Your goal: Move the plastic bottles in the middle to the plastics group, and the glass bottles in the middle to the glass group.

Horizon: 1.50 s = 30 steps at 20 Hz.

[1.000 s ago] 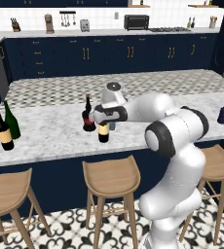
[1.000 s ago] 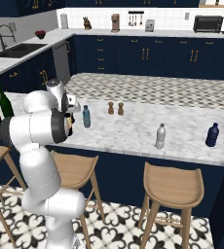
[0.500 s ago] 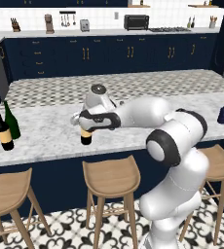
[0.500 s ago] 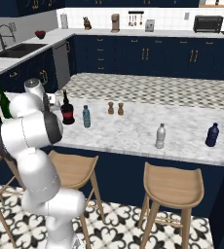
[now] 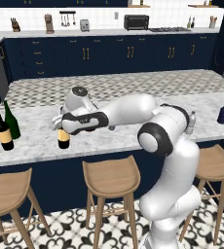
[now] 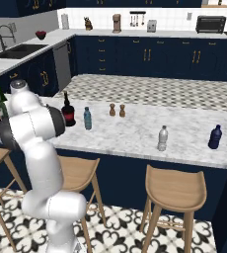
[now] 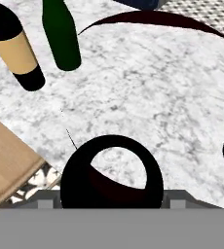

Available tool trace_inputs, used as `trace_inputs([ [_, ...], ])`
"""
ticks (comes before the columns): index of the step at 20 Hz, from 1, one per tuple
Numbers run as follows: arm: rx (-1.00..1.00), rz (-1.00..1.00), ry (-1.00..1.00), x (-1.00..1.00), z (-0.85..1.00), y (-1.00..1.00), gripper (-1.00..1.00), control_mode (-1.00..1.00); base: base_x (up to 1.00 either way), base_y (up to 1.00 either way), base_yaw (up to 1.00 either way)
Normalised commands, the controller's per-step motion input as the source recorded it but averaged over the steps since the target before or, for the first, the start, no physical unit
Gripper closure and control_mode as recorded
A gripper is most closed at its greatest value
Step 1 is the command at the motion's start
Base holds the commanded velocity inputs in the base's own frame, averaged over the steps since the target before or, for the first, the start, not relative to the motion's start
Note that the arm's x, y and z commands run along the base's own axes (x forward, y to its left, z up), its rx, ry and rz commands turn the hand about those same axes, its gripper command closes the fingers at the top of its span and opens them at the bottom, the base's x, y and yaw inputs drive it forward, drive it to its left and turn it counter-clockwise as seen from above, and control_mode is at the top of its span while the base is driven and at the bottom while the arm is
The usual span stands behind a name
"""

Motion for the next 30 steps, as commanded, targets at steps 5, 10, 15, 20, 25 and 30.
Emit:
trace_inputs([
  [5, 0.0, 0.15, 0.0, 0.06, 0.0, 0.79, 1.0, -1.0, 0.0, 0.0, 0.0],
  [10, 0.0, 0.1, 0.0, 0.18, 0.0, 0.74, 1.0, -1.0, 0.0, 0.0, 0.0],
  [15, 0.0, 0.04, 0.0, 0.35, 0.0, 0.66, 1.0, -1.0, 0.0, 0.0, 0.0],
  [20, 0.0, 0.0, 0.0, 0.39, -0.06, 0.41, 1.0, -1.0, 0.0, 0.0, 0.0],
  [25, -0.01, 0.0, 0.03, 0.12, -0.12, 0.23, 1.0, -1.0, 0.0, 0.0, 0.0],
  [30, 0.0, 0.0, 0.0, 0.02, -0.53, 0.08, 1.0, -1.0, 0.0, 0.0, 0.0],
])
